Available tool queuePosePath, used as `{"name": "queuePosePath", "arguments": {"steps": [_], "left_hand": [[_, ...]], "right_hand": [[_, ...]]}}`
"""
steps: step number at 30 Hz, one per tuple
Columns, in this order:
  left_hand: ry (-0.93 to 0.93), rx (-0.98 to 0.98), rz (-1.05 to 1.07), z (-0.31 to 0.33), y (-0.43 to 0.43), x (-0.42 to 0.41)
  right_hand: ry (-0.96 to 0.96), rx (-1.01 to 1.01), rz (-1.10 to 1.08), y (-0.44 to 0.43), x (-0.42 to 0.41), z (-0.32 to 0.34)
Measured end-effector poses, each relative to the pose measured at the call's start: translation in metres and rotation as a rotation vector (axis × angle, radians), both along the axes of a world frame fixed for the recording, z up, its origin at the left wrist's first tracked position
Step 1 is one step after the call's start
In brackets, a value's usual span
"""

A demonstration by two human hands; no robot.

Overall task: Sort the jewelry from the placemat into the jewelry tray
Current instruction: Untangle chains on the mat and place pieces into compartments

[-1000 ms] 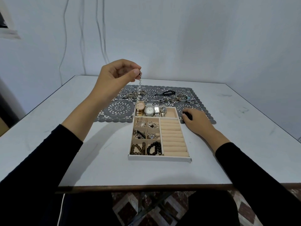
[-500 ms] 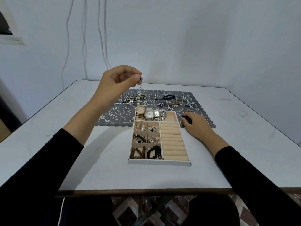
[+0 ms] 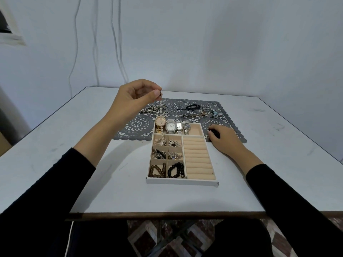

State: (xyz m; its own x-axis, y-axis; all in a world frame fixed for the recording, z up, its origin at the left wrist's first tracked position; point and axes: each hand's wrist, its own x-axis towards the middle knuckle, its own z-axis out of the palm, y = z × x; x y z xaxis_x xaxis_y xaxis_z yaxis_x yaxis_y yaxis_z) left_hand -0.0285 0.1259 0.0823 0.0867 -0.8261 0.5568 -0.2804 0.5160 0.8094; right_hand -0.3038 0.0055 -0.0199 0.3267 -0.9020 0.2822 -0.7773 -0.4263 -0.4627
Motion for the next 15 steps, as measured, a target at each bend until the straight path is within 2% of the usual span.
{"name": "queuePosePath", "arguments": {"steps": [15], "left_hand": [[-0.026, 0.129, -0.027, -0.035, -0.002, 0.001]], "right_hand": [[-0.031, -0.002, -0.008, 0.004, 0.001, 0.004]]}}
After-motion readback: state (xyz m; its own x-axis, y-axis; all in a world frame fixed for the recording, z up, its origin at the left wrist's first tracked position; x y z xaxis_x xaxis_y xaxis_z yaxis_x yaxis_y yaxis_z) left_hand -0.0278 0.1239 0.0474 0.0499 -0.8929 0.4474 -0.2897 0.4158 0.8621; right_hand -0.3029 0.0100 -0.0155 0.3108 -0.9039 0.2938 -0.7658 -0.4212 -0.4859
